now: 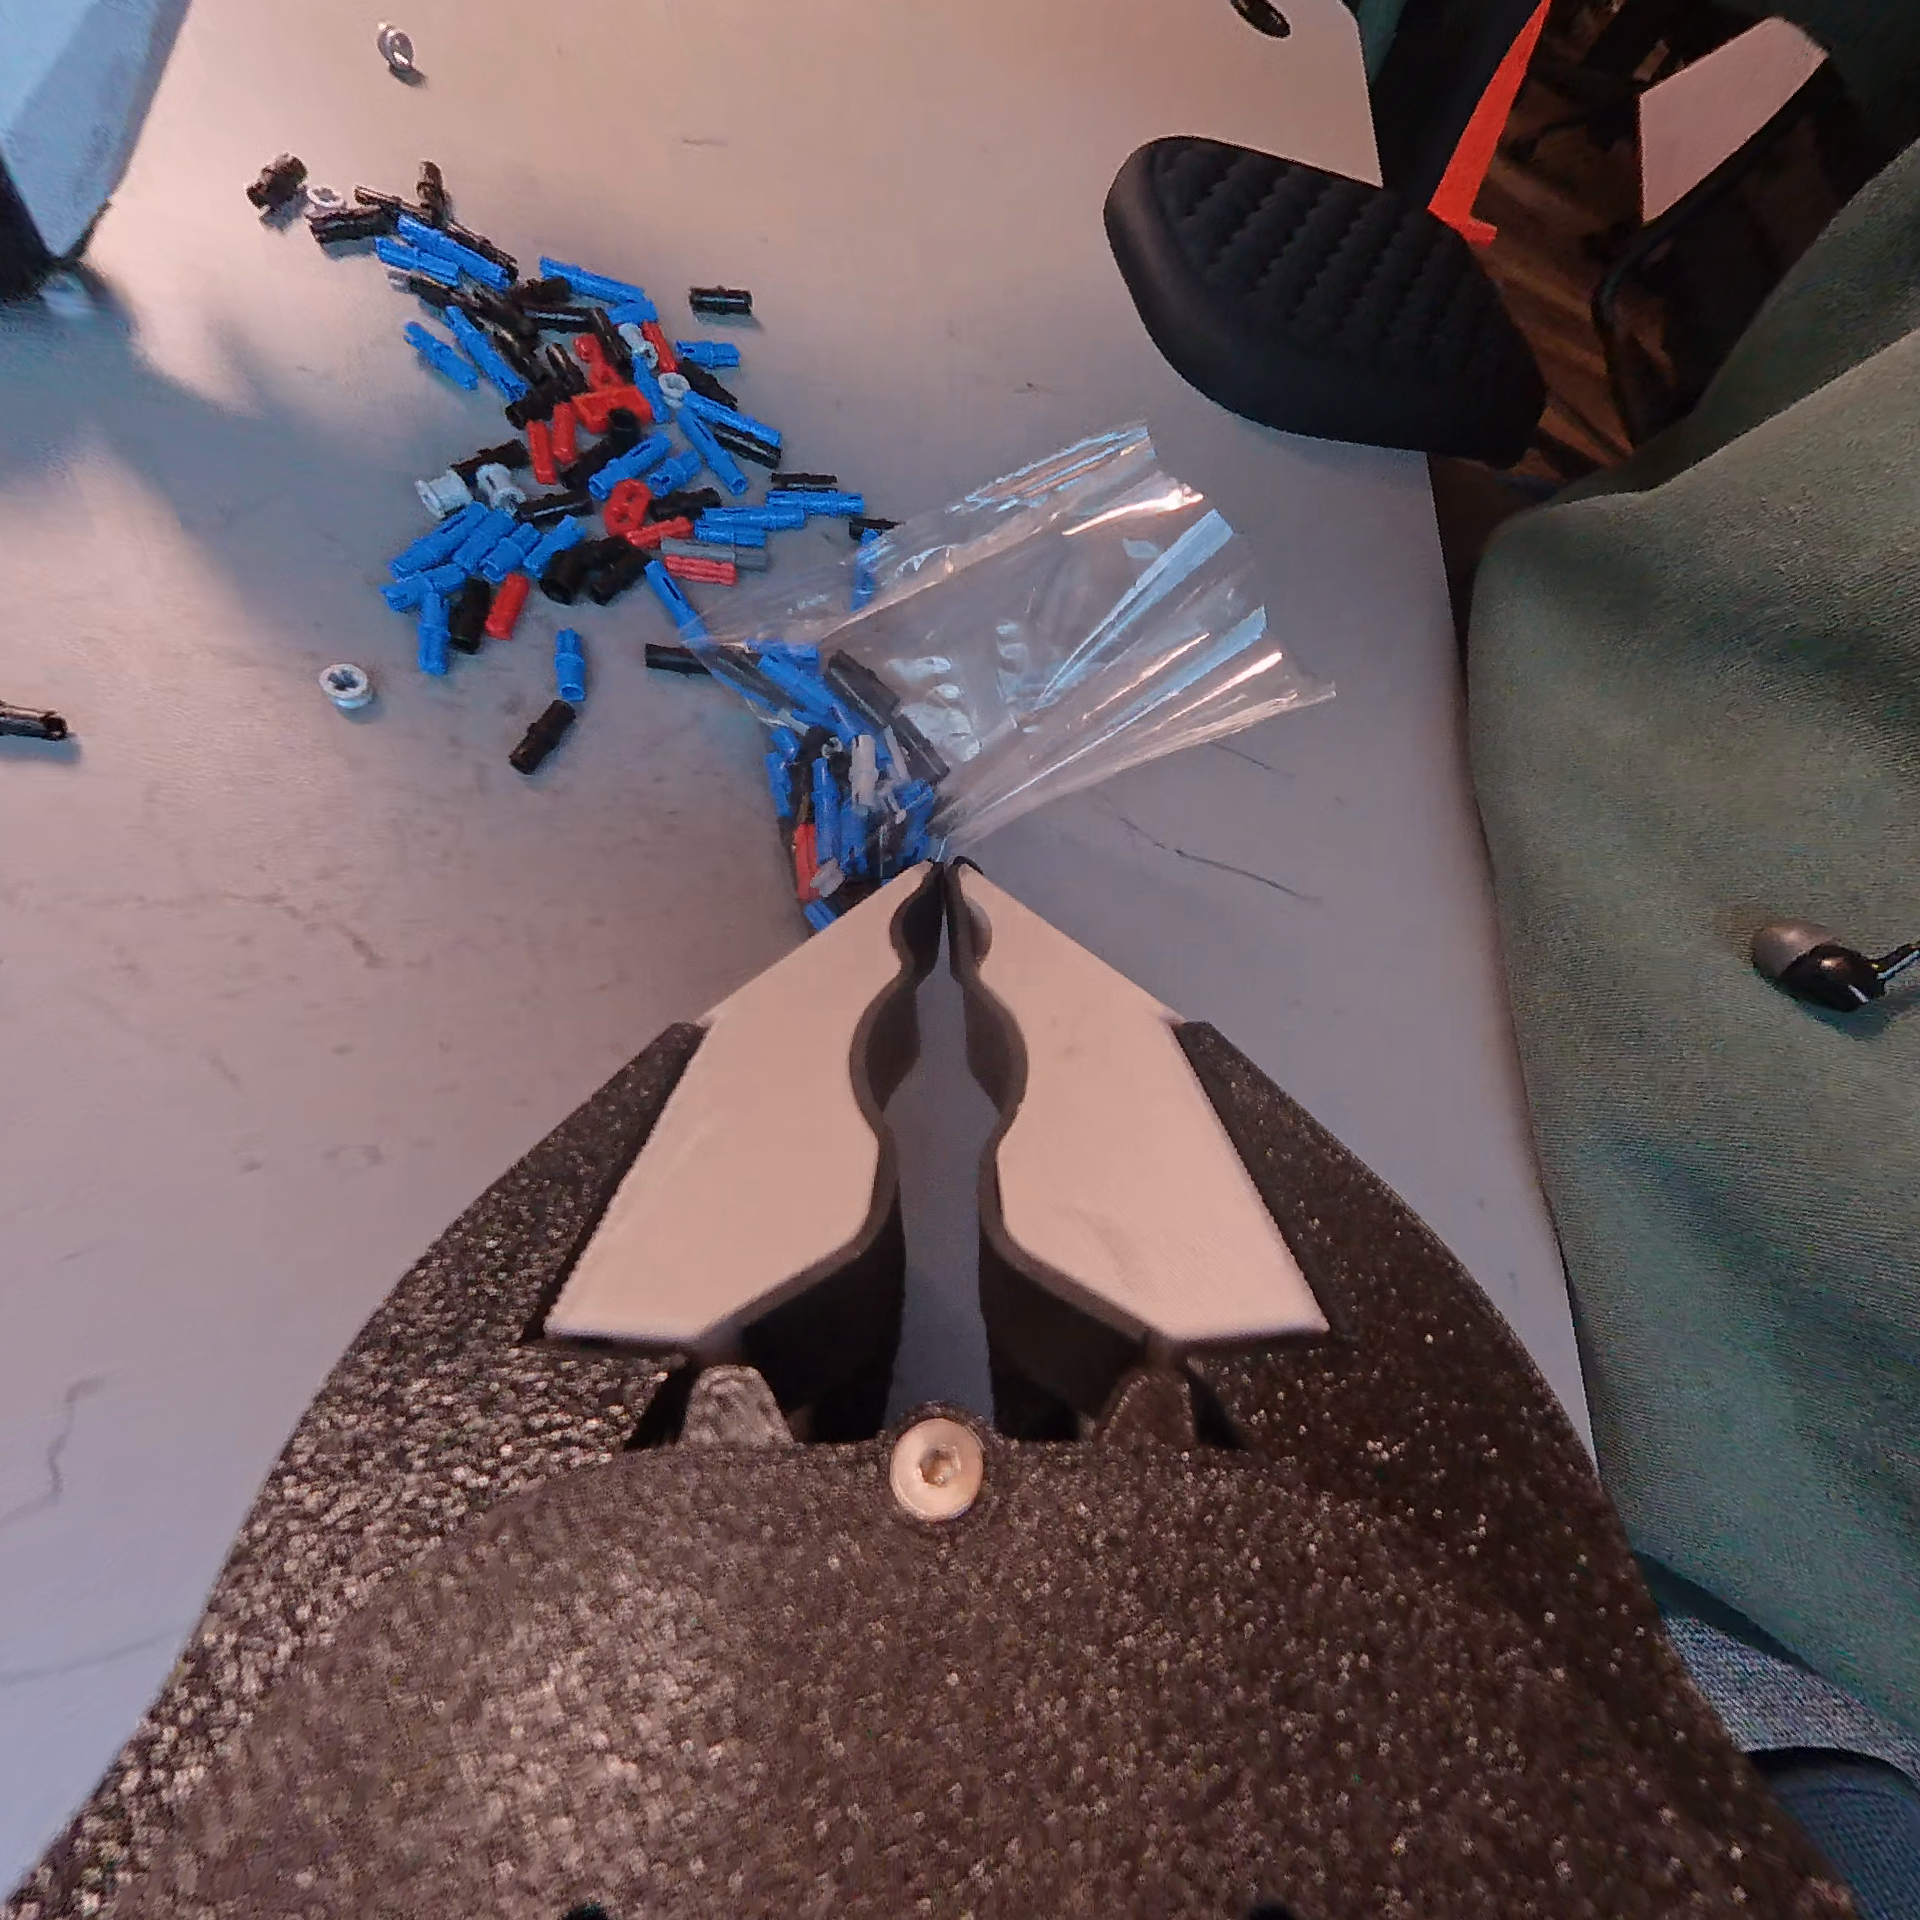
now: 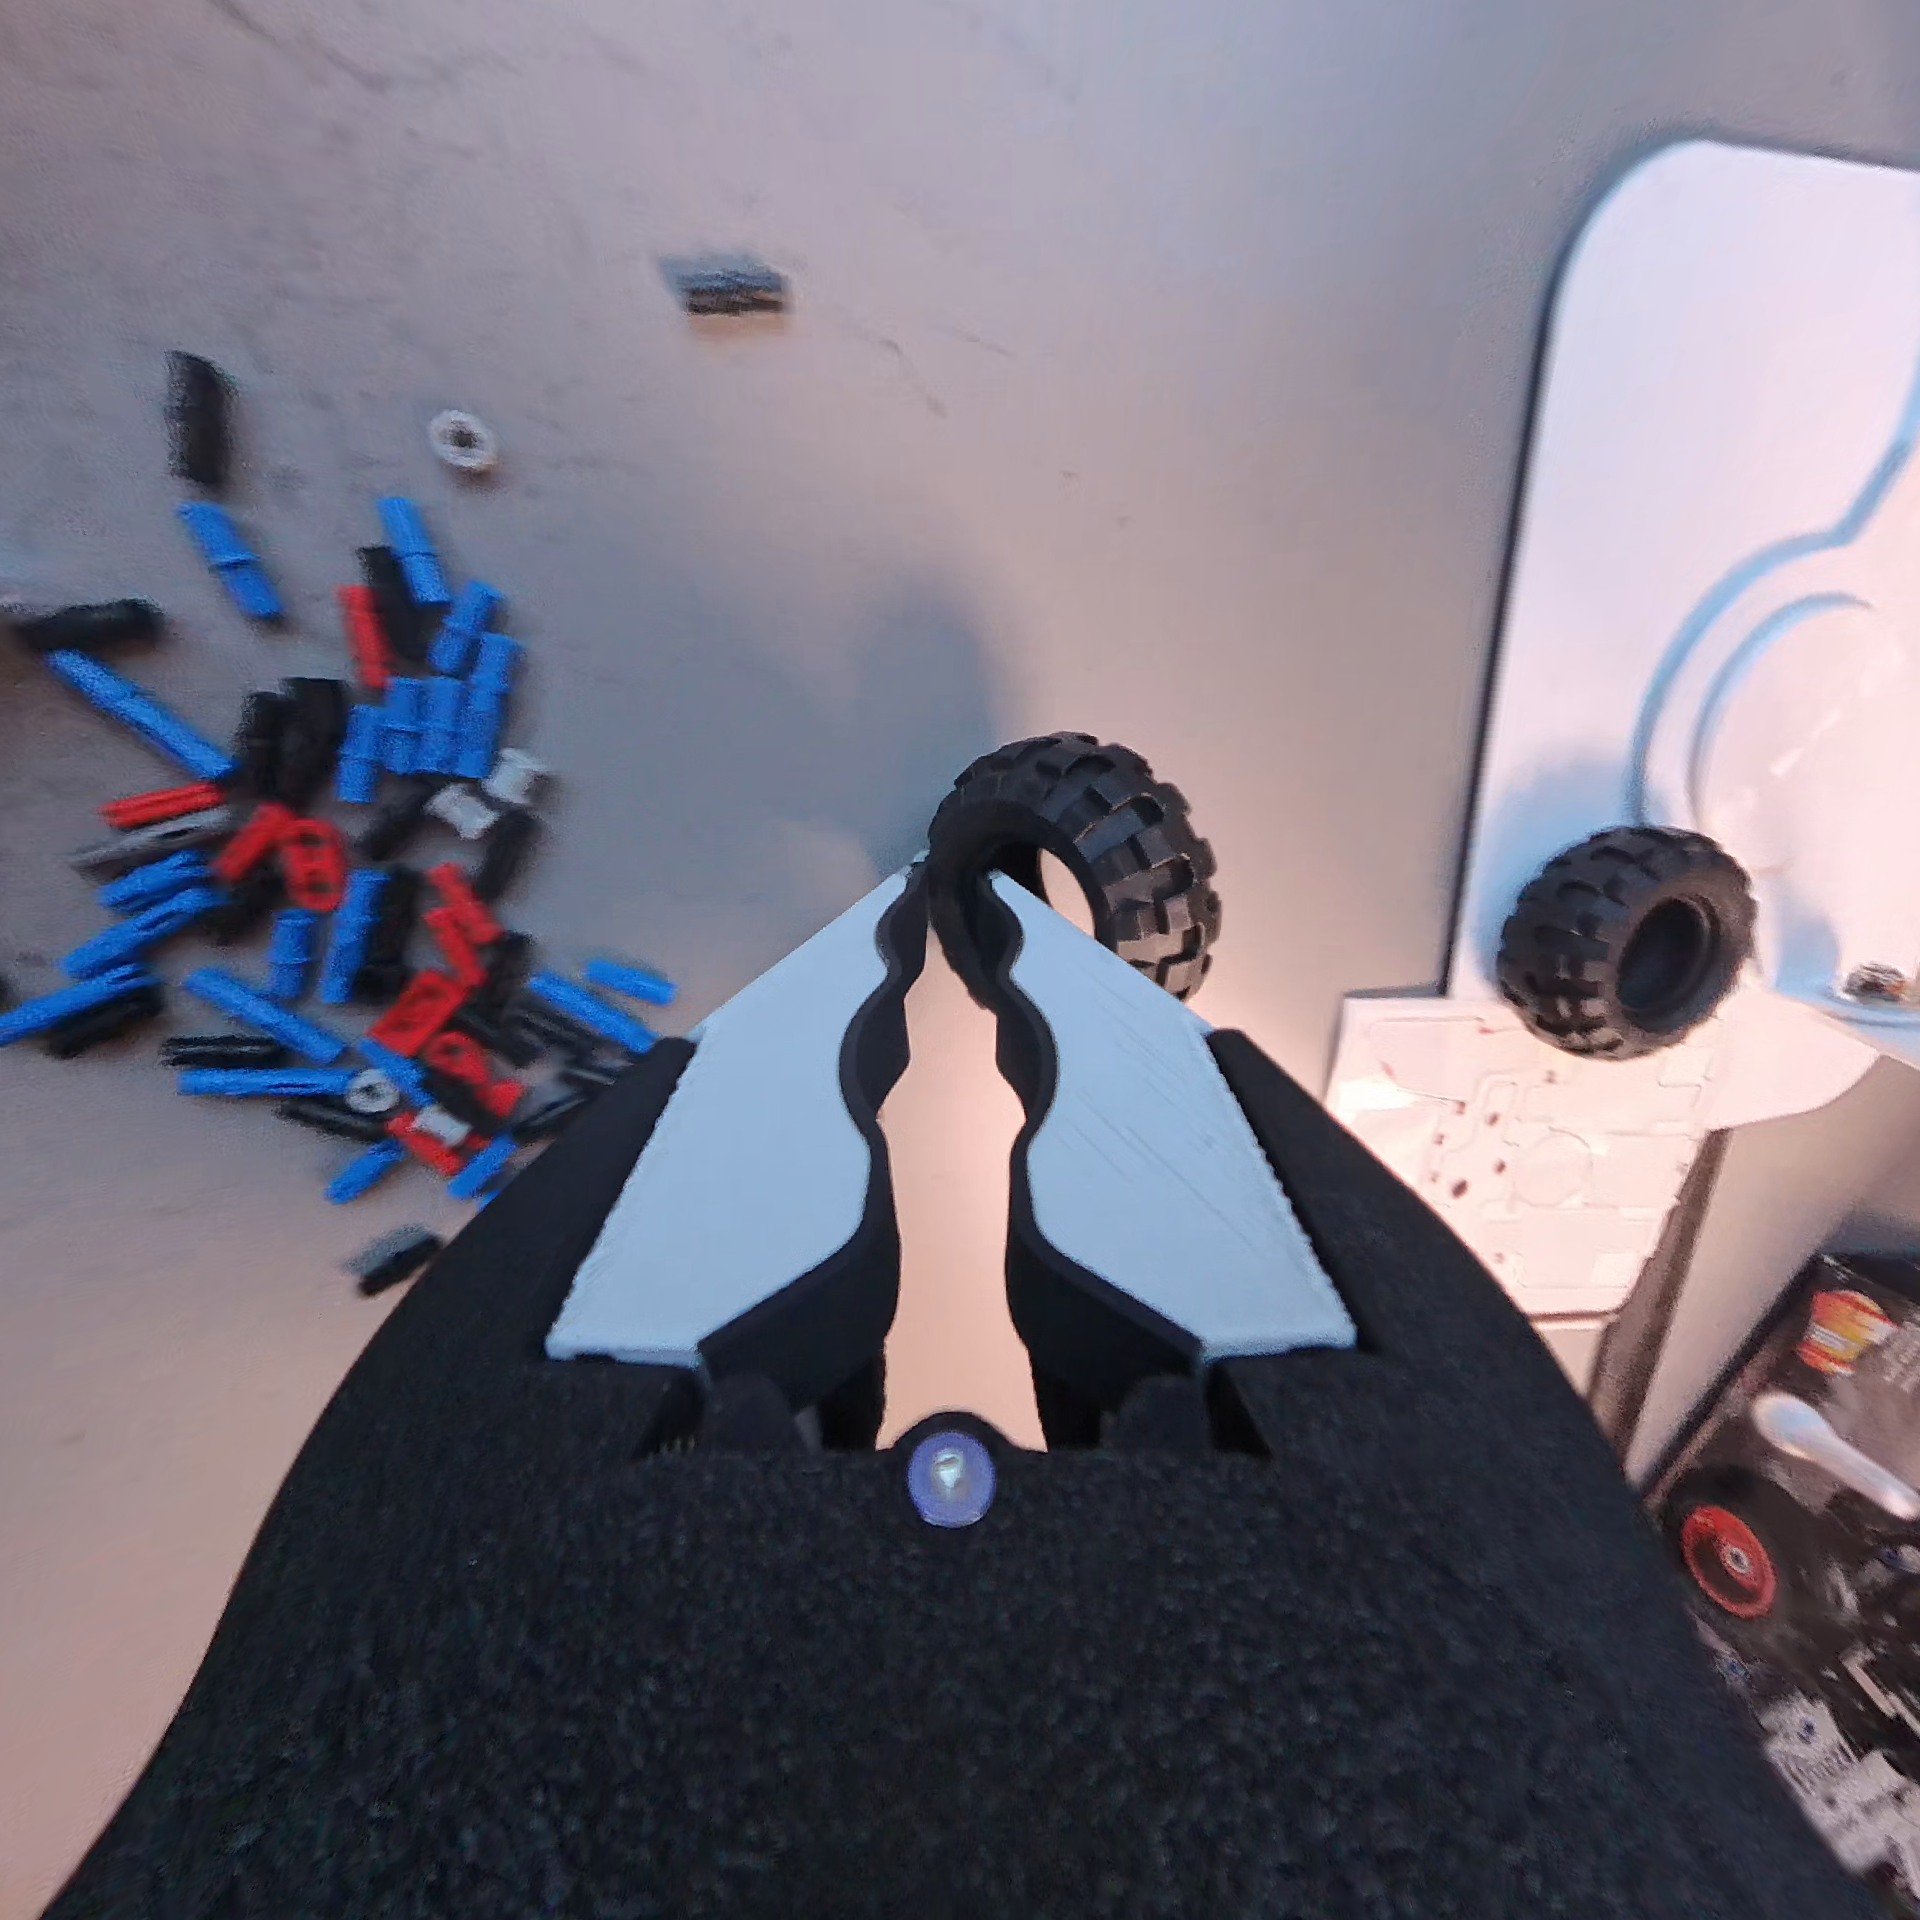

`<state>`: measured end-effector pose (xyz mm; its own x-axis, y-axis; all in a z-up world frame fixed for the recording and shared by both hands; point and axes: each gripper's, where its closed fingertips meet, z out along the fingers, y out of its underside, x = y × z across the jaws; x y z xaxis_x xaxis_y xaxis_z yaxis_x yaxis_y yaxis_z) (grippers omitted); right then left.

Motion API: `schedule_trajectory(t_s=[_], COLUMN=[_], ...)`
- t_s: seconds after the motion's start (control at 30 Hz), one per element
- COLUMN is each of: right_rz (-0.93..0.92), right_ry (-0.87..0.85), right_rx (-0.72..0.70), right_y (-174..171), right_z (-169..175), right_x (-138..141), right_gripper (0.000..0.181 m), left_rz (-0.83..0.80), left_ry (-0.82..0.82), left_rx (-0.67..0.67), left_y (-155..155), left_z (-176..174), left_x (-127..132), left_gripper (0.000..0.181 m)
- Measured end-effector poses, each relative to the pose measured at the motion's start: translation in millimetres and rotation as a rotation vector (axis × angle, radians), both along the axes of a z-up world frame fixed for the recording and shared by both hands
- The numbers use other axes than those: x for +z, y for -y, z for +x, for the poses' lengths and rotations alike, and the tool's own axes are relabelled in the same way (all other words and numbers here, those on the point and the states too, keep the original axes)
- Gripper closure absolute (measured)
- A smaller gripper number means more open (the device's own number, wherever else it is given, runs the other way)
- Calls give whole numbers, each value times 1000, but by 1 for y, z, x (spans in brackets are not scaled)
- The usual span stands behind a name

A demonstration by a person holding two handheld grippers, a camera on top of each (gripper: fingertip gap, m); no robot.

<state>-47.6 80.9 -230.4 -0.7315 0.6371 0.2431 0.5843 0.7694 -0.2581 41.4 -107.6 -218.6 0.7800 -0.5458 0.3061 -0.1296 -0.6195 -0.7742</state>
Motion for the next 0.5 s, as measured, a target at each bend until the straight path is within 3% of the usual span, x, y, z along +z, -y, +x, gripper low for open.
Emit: schedule_trajectory(t_s=[0.17,0.27,0.37,0.5], right_rz=[-36,-55,-48,-11], right_ry=[84,-16,-69,-66], right_rx=[119,106,129,312], right_y=[41,48,59,97], right_z=[28,-10,-49,-39], right_x=[3,16,10,-1], right_gripper=[173,173,173,173], left_rz=[-7,-3,1,14], left_ry=[5,1,1,4], left_rx=[-1,4,11,15], left_y=[0,0,-1,-1], left_z=[0,0,-2,-2], left_x=[-1,-1,0,2], left_gripper=[181,181,181,181])
